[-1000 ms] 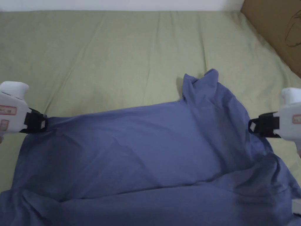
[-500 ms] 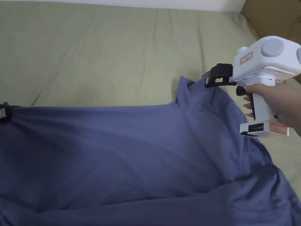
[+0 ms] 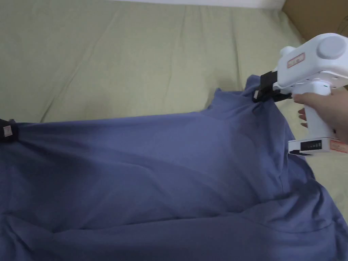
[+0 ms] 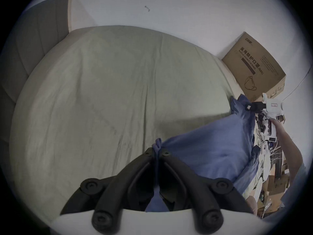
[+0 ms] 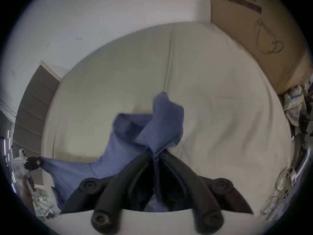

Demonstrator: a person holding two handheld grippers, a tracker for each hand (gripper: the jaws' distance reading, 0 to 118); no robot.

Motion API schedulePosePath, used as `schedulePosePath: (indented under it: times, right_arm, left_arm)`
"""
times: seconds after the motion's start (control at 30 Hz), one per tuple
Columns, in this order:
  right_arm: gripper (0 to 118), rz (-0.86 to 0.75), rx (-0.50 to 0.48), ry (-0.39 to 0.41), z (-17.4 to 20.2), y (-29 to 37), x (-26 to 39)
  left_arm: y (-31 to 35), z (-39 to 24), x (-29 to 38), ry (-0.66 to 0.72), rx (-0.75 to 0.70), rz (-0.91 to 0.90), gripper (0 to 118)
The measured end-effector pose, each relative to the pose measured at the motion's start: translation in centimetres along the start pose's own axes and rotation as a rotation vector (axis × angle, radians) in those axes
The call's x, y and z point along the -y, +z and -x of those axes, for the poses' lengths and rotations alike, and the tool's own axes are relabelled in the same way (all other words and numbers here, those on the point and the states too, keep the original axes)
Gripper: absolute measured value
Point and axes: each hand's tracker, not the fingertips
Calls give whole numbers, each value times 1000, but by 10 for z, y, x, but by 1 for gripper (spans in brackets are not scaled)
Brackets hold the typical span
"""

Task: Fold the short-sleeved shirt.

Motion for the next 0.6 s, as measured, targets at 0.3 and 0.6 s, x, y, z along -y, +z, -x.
schedulePosePath:
  times: [0.3, 0.6]
  right_arm:
    - [5, -108, -145, -124, -44, 154, 60]
    - [5, -10, -156, -210, -83, 186, 214]
  left_arm:
    - [68, -21, 24, 5, 89, -35, 3]
    - [92, -28, 112, -78, 130, 47, 3]
